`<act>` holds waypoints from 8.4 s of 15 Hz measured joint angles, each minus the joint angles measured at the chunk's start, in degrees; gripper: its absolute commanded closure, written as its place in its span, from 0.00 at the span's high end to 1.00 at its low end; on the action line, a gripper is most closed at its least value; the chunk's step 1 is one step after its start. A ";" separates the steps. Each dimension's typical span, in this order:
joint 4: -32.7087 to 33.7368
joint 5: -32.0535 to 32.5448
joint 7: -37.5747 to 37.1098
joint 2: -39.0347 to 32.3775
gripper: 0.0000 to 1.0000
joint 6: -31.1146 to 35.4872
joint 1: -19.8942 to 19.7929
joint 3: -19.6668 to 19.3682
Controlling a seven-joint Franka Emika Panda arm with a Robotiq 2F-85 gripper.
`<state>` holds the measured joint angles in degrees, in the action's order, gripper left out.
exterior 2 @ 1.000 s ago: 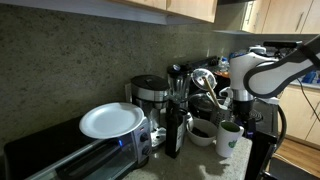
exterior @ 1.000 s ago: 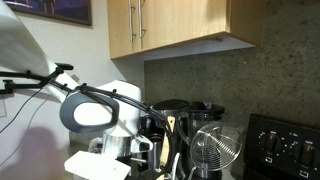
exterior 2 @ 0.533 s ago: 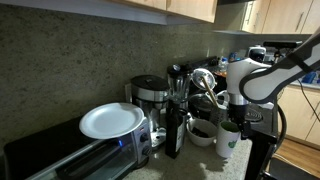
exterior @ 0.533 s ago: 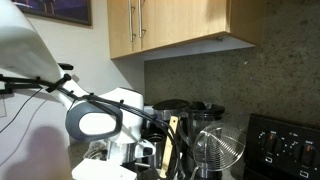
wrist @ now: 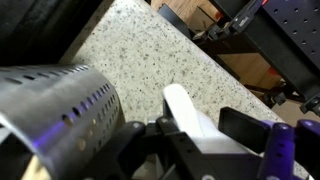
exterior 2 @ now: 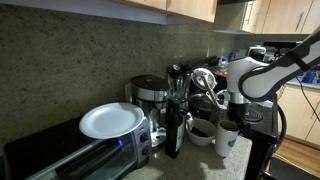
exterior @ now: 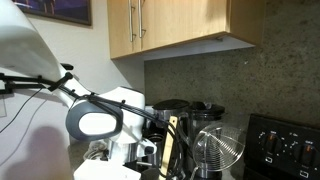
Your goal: Move the mug to the left side of the counter
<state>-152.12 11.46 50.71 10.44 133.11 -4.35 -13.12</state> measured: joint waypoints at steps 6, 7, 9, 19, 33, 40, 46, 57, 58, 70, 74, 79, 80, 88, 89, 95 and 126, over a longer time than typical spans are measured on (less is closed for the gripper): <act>0.02 -0.04 0.75 -0.02 0.04 0.00 -0.45 0.00; -0.01 -0.04 0.75 -0.02 0.05 0.00 -0.46 0.00; -0.01 -0.04 0.75 -0.02 0.05 0.00 -0.46 0.00; 1.59 -5.22 0.11 1.34 0.05 -2.69 -0.28 1.34; 3.04 -8.74 -6.30 4.34 0.04 -8.97 2.31 5.06; 5.53 -13.23 -7.25 9.51 0.04 -16.68 7.16 8.64; 6.70 -19.23 -7.89 13.48 0.04 -18.39 12.87 11.92; 11.30 -32.10 -14.93 11.98 0.04 -11.60 24.34 20.44; 11.32 -33.30 -14.98 11.30 0.04 -9.51 24.82 20.65; 11.31 -49.68 -14.88 -1.28 0.04 14.77 29.99 25.27; 11.45 -55.15 -14.87 -2.81 0.04 20.58 30.69 27.95; 11.48 -59.62 -14.87 -4.19 0.03 27.80 32.07 31.16; 11.49 -60.19 -14.87 -4.74 0.02 29.77 32.43 31.69; 13.31 -65.75 -13.78 -14.68 0.02 48.03 35.95 34.94; 13.75 -65.81 -13.77 -15.73 0.02 49.04 35.93 35.07; 15.66 -65.81 -13.88 -17.46 0.02 52.37 35.71 35.32; 11.54 -59.52 -15.09 -23.11 0.02 61.45 -9.24 72.65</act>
<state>-140.58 -48.06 35.62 -12.66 194.57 -13.60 59.54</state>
